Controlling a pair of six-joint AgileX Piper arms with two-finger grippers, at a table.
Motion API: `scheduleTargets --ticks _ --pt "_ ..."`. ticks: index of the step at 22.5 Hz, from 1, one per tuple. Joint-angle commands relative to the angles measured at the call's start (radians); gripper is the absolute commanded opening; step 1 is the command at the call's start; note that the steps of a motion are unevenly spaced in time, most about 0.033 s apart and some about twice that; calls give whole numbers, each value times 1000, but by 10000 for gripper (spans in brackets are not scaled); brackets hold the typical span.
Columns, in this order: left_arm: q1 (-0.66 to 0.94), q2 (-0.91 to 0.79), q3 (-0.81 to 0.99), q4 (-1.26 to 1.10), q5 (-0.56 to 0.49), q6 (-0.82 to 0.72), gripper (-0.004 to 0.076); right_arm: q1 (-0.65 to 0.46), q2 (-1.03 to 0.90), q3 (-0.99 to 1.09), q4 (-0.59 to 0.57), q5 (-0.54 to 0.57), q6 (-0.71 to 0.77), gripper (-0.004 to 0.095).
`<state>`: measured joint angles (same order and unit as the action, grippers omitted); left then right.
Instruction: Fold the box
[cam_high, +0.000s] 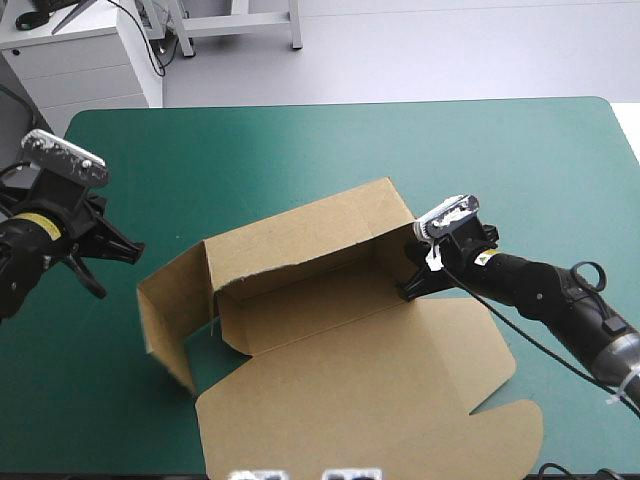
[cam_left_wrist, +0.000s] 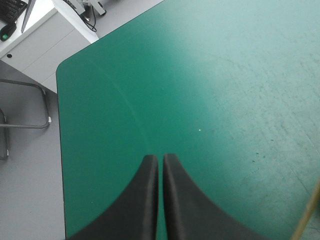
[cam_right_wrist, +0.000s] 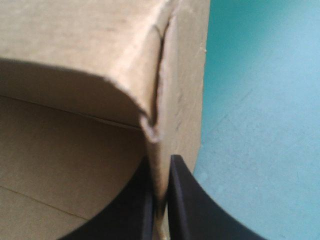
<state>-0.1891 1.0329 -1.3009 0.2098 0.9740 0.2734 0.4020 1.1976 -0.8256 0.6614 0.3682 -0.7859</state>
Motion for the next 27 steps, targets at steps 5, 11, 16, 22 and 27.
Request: scheduleTargets --ticks 5,11,16,22,27 --pt "4 -114 139 3 -169 -51 15 2 -34 -229 -462 301 523 -18" --pt "4 -113 172 92 -128 -218 15 2 5 -388 -661 634 729 -18" --pt "4 -113 172 86 -117 -231 15 -9 149 -422 -692 608 800 -18" --pt "4 -113 172 85 -106 -231 12 -44 333 -576 -698 586 816 -18" --pt "2 -113 172 84 -104 -231 12 -44 437 -682 -700 586 816 -19"
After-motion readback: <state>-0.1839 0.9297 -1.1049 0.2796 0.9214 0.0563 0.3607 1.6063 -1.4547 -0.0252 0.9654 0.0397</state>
